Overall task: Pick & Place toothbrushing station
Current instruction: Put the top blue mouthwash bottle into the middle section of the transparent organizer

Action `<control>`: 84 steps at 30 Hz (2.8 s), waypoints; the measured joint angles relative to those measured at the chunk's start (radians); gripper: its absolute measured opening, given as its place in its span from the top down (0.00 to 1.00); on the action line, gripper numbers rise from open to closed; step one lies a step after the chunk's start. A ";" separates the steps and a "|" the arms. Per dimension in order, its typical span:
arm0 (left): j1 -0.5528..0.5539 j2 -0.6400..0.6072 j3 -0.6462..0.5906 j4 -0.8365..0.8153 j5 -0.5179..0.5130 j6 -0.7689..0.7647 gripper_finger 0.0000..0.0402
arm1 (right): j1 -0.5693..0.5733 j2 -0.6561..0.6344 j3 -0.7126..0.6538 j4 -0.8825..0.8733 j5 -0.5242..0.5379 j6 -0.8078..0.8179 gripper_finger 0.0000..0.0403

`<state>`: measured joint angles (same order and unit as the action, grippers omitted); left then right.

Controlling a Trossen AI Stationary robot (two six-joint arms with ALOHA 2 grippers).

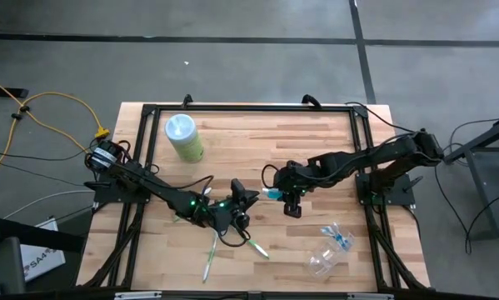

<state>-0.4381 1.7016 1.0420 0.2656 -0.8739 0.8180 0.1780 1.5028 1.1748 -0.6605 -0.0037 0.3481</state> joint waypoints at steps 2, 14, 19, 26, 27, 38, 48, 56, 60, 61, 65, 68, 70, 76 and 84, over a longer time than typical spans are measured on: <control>0.000 0.000 0.000 -0.002 0.000 0.012 0.70 | 0.000 0.000 0.000 0.000 -0.005 0.000 0.73; 0.000 0.000 0.000 0.013 0.000 0.046 0.59 | 0.021 0.000 0.000 0.022 -0.033 0.023 0.73; 0.000 0.000 0.000 0.012 0.000 0.079 0.53 | 0.033 0.000 0.000 0.022 -0.036 0.026 0.73; 0.000 0.000 0.000 0.055 0.055 0.146 0.52 | 0.039 0.000 0.000 0.047 -0.061 0.040 0.73; 0.000 0.000 0.000 0.066 0.062 0.153 0.52 | 0.039 0.000 0.000 0.053 -0.062 0.040 0.73; 0.000 0.000 0.000 0.099 0.075 0.170 0.52 | 0.035 0.000 0.000 0.091 -0.049 0.040 0.73; 0.017 0.000 0.000 0.106 0.078 0.211 0.52 | -0.020 0.000 0.000 0.147 -0.106 0.044 0.73; 0.040 -0.001 0.000 0.105 0.099 0.241 0.52 | -0.031 0.000 0.000 0.169 -0.127 0.042 0.73; 0.039 -0.001 0.000 0.103 0.100 0.250 0.53 | -0.030 0.000 0.000 0.162 -0.115 0.035 0.73; 0.037 -0.001 0.000 0.102 0.099 0.250 0.54 | -0.029 0.000 0.000 0.157 -0.107 0.032 0.73; 0.032 -0.001 0.000 0.101 0.096 0.250 0.57 | -0.029 0.000 0.000 0.148 -0.104 0.023 0.73; 0.032 -0.001 0.000 0.102 0.095 0.250 0.61 | -0.029 0.000 0.000 0.146 -0.103 0.021 0.73; 0.032 -0.001 0.000 0.103 0.102 0.250 0.62 | -0.029 0.000 0.000 0.145 -0.103 0.019 0.73; 0.032 -0.001 0.000 0.102 0.112 0.248 0.66 | -0.029 0.000 0.000 0.142 -0.103 0.019 0.73; 0.032 -0.001 0.000 0.096 0.121 0.274 0.78 | -0.029 0.000 0.000 0.138 -0.108 0.019 0.73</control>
<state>-0.4066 1.7008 1.0424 0.3614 -0.7526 1.0925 0.1486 1.5032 1.1751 -0.5225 -0.1116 0.3672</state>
